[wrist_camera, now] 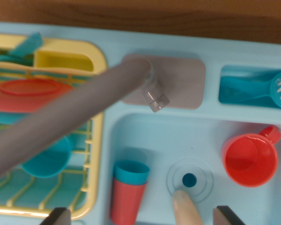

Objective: Pick detergent from the sink

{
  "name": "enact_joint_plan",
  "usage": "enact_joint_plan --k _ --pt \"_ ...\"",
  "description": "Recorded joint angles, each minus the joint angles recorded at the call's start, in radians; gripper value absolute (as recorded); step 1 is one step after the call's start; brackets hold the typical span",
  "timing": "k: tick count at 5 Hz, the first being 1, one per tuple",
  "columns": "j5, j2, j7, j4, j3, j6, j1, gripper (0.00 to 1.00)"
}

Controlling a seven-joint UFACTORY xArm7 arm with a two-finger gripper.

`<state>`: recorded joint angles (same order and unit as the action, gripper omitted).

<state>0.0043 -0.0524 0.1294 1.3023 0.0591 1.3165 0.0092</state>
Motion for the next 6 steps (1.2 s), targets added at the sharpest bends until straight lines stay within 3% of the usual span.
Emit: enact_joint_plan --k 1,2,3,4,5,6 --pt "0.0000 0.000 0.000 0.000 0.000 0.000 0.0000 0.00" --pt "-0.0001 -0.003 0.031 -0.047 0.006 -0.043 -0.0065 0.00" --pt "-0.0001 -0.003 0.031 -0.047 0.006 -0.043 -0.0065 0.00" --pt "-0.0002 -0.005 0.063 -0.094 0.013 -0.087 -0.0132 0.00" --pt "-0.0002 -0.005 0.063 -0.094 0.013 -0.087 -0.0132 0.00" --pt "-0.0004 -0.008 0.095 -0.141 0.019 -0.130 -0.0198 0.00"
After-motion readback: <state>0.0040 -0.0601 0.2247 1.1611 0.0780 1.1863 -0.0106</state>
